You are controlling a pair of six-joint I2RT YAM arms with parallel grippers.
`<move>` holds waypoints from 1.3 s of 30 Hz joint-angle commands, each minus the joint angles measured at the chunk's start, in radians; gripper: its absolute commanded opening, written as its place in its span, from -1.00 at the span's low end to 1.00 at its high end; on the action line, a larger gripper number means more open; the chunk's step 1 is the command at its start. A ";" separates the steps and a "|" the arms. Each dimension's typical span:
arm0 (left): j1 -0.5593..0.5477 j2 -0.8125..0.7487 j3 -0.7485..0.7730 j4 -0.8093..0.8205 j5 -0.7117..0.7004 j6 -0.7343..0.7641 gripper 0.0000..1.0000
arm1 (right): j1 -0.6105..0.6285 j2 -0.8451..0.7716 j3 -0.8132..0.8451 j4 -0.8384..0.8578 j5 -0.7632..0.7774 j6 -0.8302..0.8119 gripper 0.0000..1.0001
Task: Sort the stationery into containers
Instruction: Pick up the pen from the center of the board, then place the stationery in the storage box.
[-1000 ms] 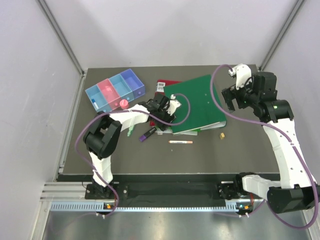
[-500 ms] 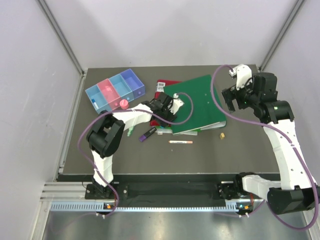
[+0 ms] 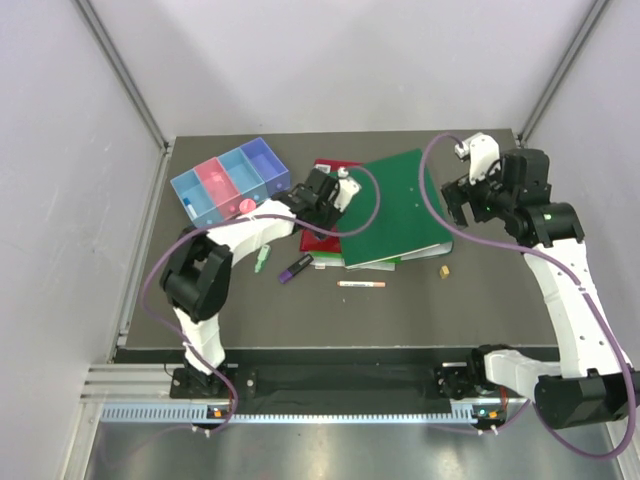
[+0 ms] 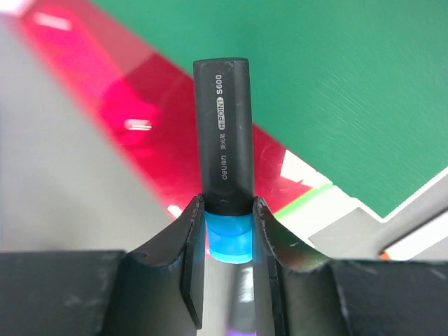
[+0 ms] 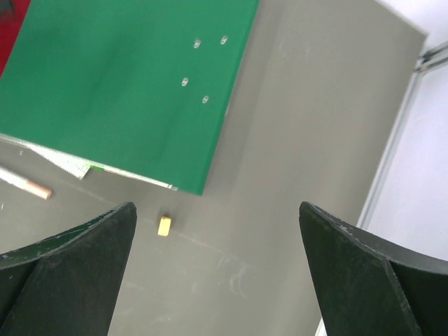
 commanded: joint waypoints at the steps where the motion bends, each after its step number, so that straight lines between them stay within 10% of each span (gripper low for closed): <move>1: 0.058 -0.152 0.072 0.009 -0.083 -0.005 -1.00 | -0.001 0.004 -0.034 0.012 -0.049 0.018 0.99; 23: 0.563 -0.061 0.314 -0.038 -0.203 -0.135 -1.00 | 0.005 0.066 0.021 0.022 -0.066 0.028 0.99; 39: 0.634 0.060 0.342 -0.113 -0.249 -0.347 -1.00 | 0.004 0.029 -0.002 0.019 -0.056 0.028 0.99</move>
